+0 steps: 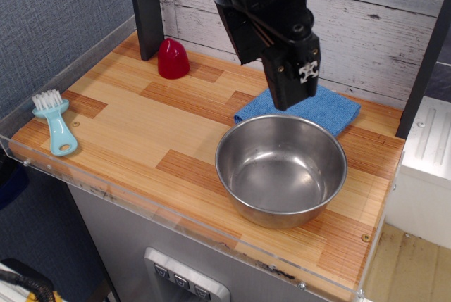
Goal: Put the blue brush on the blue cloth.
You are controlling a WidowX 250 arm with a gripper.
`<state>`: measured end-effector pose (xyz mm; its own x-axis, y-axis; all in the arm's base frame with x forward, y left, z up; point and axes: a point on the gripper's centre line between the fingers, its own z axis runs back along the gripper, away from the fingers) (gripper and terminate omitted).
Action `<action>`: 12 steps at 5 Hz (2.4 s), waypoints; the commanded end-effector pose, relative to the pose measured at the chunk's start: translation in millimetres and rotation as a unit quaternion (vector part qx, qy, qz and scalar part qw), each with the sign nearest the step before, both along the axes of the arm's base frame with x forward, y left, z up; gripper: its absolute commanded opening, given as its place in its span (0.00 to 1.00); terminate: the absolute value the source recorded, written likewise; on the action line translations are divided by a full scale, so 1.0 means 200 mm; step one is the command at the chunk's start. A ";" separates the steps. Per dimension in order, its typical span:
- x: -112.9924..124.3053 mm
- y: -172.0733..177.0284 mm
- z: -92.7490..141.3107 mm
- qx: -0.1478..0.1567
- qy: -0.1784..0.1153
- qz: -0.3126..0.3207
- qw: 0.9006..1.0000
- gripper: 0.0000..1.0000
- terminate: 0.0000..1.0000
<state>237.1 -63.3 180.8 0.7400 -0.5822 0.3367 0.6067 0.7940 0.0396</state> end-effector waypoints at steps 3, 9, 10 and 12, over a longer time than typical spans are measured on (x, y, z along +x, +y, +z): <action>0.11 0.33 -0.03 -0.030 0.009 0.165 0.986 1.00 0.00; -0.06 1.05 -0.41 0.024 0.013 0.599 0.800 1.00 0.00; -0.06 1.10 -0.47 0.043 0.015 0.606 0.794 1.00 0.00; -0.09 1.22 -0.58 0.062 0.015 0.616 0.785 1.00 0.00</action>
<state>229.5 185.3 53.3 0.7777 0.5625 0.2807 -0.6167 0.7691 0.1675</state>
